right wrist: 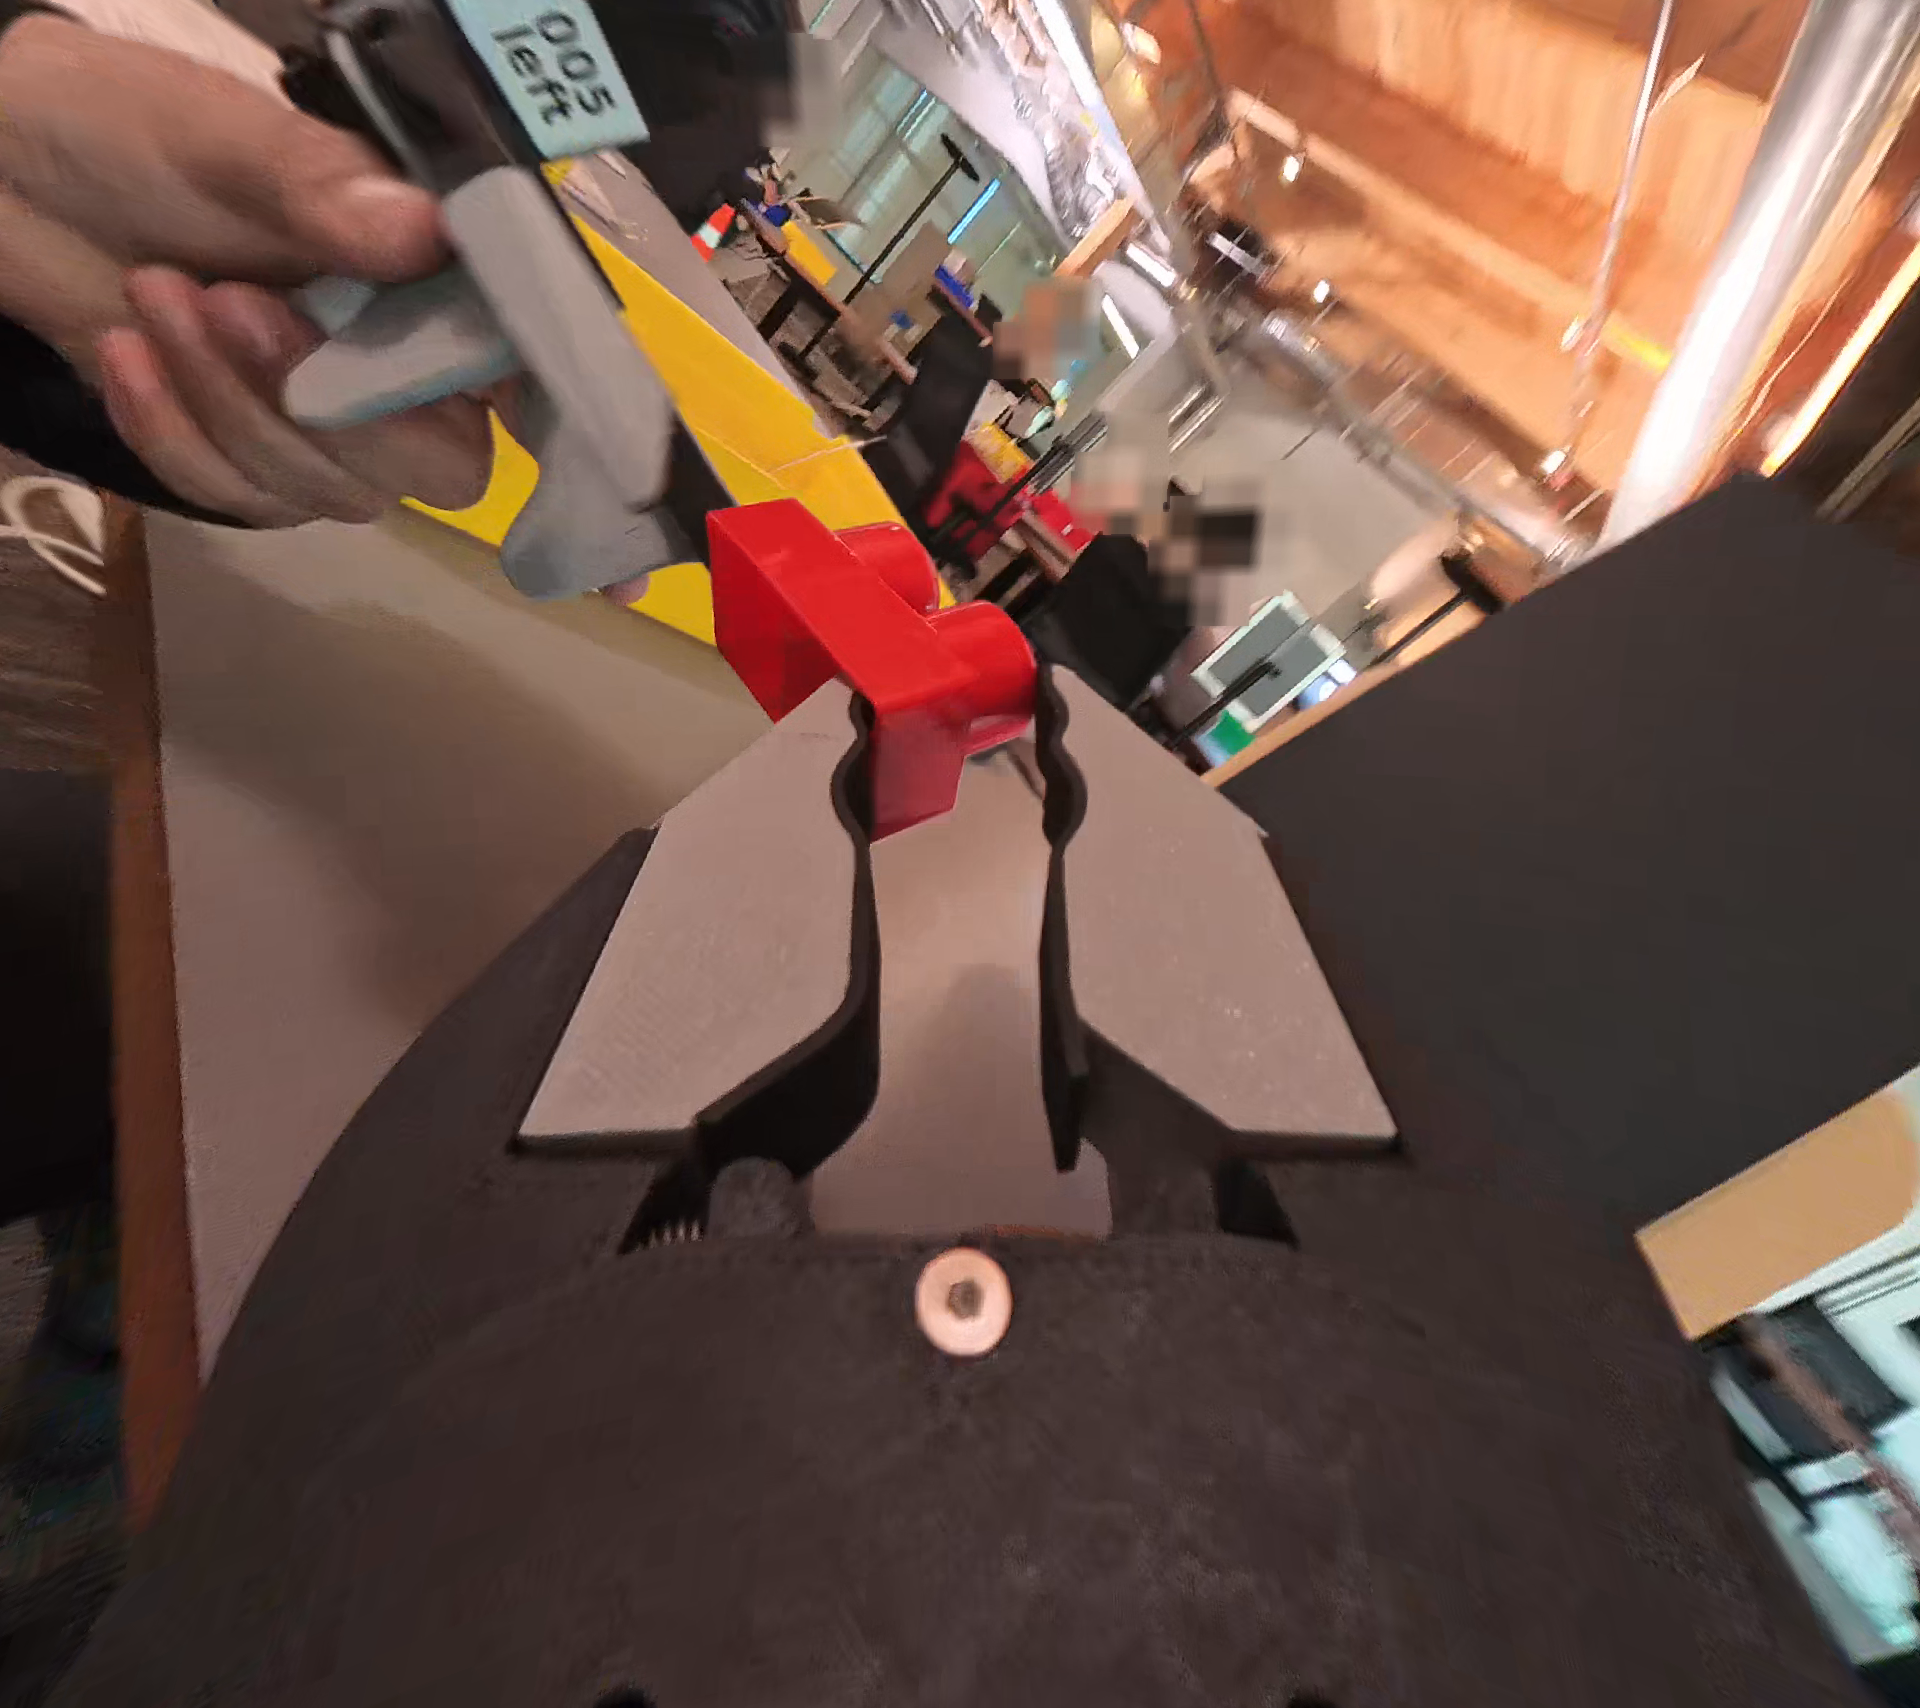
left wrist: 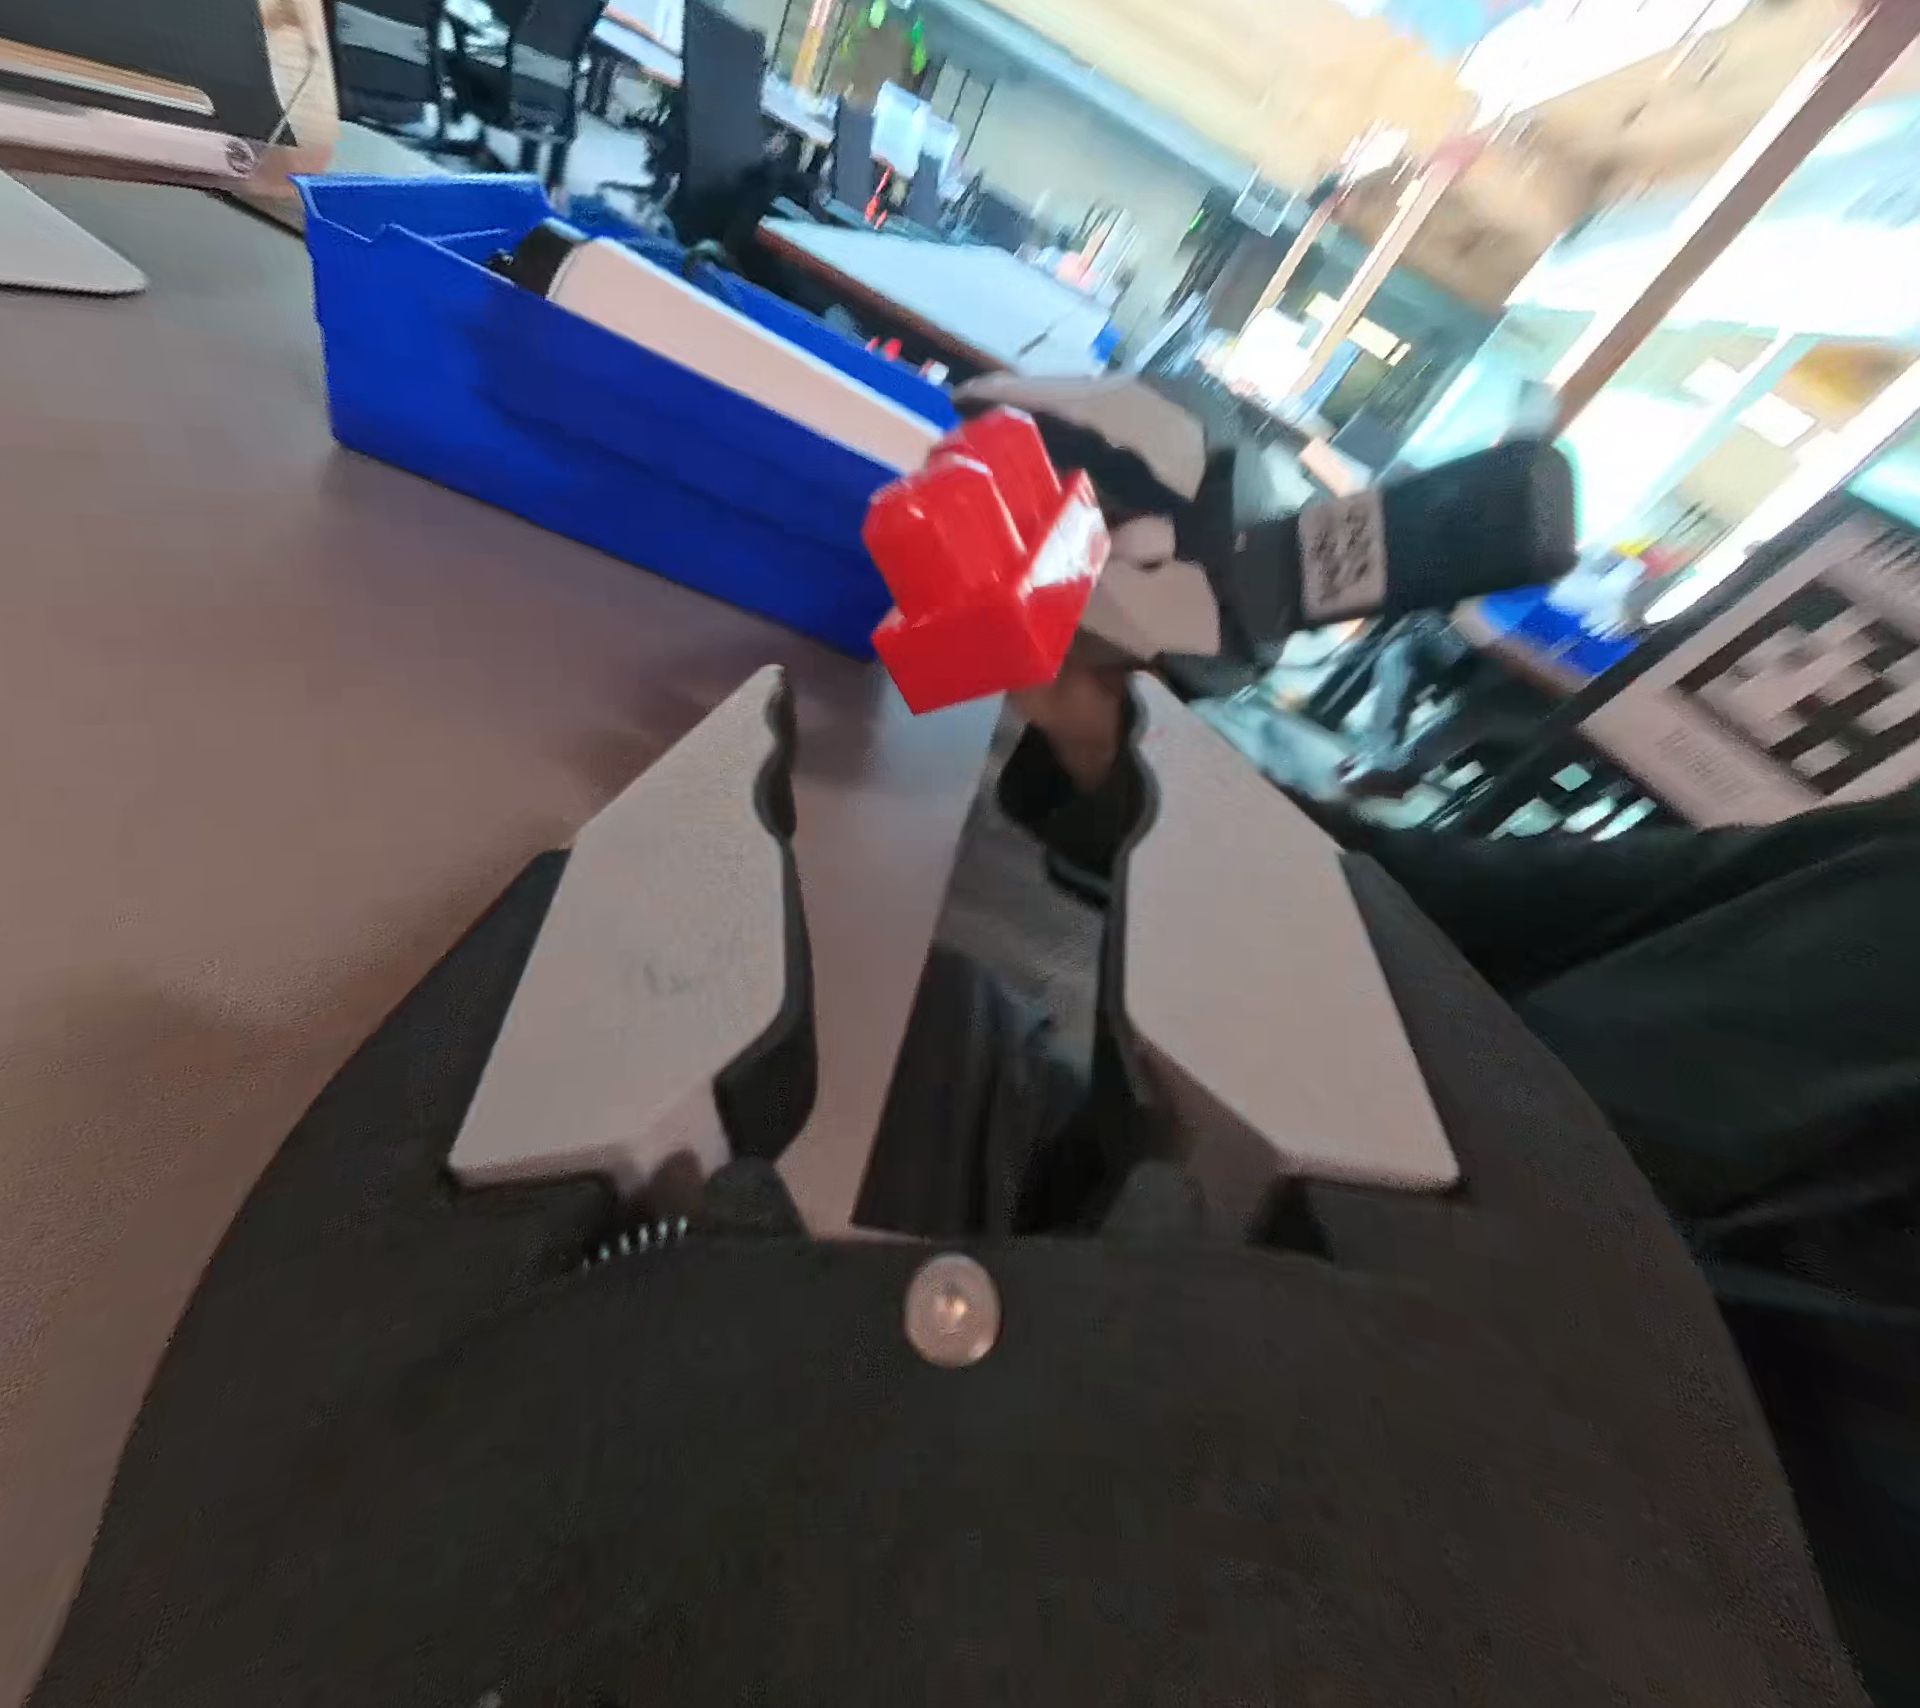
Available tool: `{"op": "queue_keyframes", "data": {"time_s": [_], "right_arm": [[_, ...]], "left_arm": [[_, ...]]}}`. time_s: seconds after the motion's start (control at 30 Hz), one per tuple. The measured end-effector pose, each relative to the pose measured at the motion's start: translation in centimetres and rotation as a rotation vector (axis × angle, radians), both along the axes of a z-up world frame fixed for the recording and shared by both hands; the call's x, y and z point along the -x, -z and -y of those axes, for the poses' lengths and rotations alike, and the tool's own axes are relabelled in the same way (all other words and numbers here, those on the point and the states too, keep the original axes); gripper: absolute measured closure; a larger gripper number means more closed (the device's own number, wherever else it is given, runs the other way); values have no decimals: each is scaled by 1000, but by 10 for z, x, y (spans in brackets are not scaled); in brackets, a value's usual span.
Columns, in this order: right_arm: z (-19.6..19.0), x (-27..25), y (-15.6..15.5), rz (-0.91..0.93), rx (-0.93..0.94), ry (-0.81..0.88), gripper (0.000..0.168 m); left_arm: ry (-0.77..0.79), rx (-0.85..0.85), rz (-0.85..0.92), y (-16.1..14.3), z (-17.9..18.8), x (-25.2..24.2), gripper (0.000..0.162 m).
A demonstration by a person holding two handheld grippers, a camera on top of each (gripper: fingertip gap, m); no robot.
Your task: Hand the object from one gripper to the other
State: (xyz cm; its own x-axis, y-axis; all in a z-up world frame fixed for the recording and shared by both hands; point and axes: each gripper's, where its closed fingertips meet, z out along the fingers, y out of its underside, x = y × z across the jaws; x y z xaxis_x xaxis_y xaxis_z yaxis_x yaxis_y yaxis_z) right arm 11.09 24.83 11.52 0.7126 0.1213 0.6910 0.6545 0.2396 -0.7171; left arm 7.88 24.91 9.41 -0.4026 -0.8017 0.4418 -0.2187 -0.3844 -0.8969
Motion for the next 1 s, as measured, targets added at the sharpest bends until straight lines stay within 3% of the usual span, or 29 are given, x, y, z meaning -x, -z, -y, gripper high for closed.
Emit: {"op": "queue_keyframes", "data": {"time_s": [0.07, 0.23, 0.4, 0.5, 0.57, 0.67, 0.8, 0.93, 1.0], "right_arm": [[3, 8, -3, 76, -65, -11, 142], [4, 24, 0, 159, -107, -45, 142], [5, 26, 1, 156, -130, -41, 142], [13, 26, 0, 177, -252, -35, 141], [11, 20, 9, 200, -222, -3, 140], [10, 16, 14, 124, -103, -33, 139], [6, 7, 33, 98, 96, -14, 138], [9, 6, 29, 94, 80, -26, 135], [13, 11, 24, 86, 37, -65, 121]], "left_arm": [[25, 89, 5, -4, -3, 2, 110], [124, 124, 1, -3, 15, 4, 119], [95, 18, 34, -3, 14, 4, 125], [76, -124, 29, -1, 21, 3, 125], [19, -212, 4, 5, 18, 0, 125], [44, -115, -21, 8, 18, -2, 125], [36, -108, -56, 20, 14, -8, 127], [57, -34, -29, 15, 16, -8, 129], [65, 83, 8, 5, 10, -6, 129]]}}
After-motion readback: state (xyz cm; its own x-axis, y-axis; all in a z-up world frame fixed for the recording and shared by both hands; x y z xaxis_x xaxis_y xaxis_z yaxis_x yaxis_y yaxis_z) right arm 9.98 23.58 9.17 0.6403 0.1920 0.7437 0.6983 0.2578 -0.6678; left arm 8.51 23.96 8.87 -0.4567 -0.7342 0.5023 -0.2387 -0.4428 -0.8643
